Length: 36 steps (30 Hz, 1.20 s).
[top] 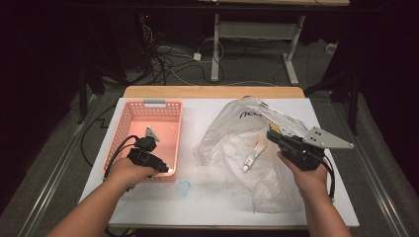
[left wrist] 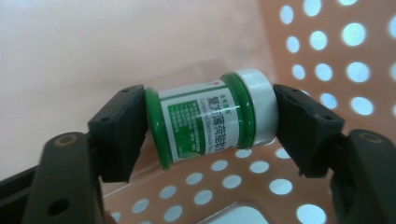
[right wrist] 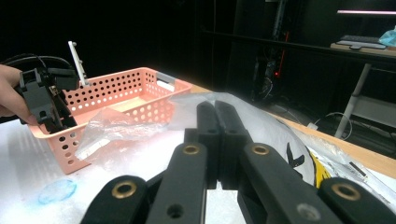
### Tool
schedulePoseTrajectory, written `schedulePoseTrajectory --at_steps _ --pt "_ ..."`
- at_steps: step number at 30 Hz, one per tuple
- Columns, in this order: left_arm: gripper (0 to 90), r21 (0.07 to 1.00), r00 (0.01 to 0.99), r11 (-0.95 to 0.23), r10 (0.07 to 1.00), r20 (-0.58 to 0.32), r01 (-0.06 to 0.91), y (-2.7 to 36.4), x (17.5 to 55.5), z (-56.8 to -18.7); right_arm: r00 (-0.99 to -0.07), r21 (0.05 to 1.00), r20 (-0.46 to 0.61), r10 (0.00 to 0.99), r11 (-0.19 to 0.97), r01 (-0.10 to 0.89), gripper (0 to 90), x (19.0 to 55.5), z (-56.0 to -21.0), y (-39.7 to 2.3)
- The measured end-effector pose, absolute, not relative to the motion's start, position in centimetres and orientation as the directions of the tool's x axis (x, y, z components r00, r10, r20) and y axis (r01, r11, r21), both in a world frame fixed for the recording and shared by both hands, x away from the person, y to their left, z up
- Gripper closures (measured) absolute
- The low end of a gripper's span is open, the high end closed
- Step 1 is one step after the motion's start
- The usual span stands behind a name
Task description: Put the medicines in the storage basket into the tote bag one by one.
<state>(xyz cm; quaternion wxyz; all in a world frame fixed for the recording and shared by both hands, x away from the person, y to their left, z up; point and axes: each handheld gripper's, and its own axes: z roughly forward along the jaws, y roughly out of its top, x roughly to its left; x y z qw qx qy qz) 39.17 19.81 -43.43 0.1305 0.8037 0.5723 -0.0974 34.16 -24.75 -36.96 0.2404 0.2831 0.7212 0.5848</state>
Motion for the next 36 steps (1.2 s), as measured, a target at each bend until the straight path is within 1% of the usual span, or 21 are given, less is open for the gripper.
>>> schedulePoseTrajectory --at_steps 1,5,14,19,27,33,36 --pt "32.8 0.103 0.328 -0.311 0.895 -0.303 0.945 19.8 39.1 -43.4 -0.725 0.980 -0.018 0.689 0.157 0.125 90.0 34.2 -37.0 -24.7" --pt "33.6 0.115 0.331 -0.310 0.895 -0.298 0.944 19.8 39.1 -43.3 -0.726 0.979 -0.020 0.687 0.160 0.125 90.0 34.2 -37.0 -24.7" --pt "35.3 0.178 0.359 -0.322 0.900 -0.248 0.930 19.5 38.5 -42.9 -0.726 0.980 -0.020 0.688 0.159 0.124 90.0 34.1 -37.0 -24.7" --pt "35.3 0.241 0.390 -0.340 0.898 -0.205 0.909 19.4 38.0 -42.6 -0.724 0.980 -0.021 0.690 0.159 0.122 90.0 34.1 -36.9 -24.8" --pt "35.3 0.331 0.408 -0.333 0.893 -0.192 0.883 19.7 37.0 -42.5 -0.727 0.979 -0.023 0.687 0.163 0.123 90.0 34.1 -37.0 -24.6" --pt "35.4 0.427 0.418 -0.309 0.888 -0.191 0.850 20.0 36.3 -42.3 -0.726 0.979 -0.023 0.687 0.164 0.124 90.0 34.1 -37.0 -24.6" --pt "35.3 0.472 0.433 -0.312 0.885 -0.170 0.824 19.9 35.8 -42.0 -0.726 0.979 -0.022 0.687 0.163 0.124 90.0 34.1 -37.0 -24.6"
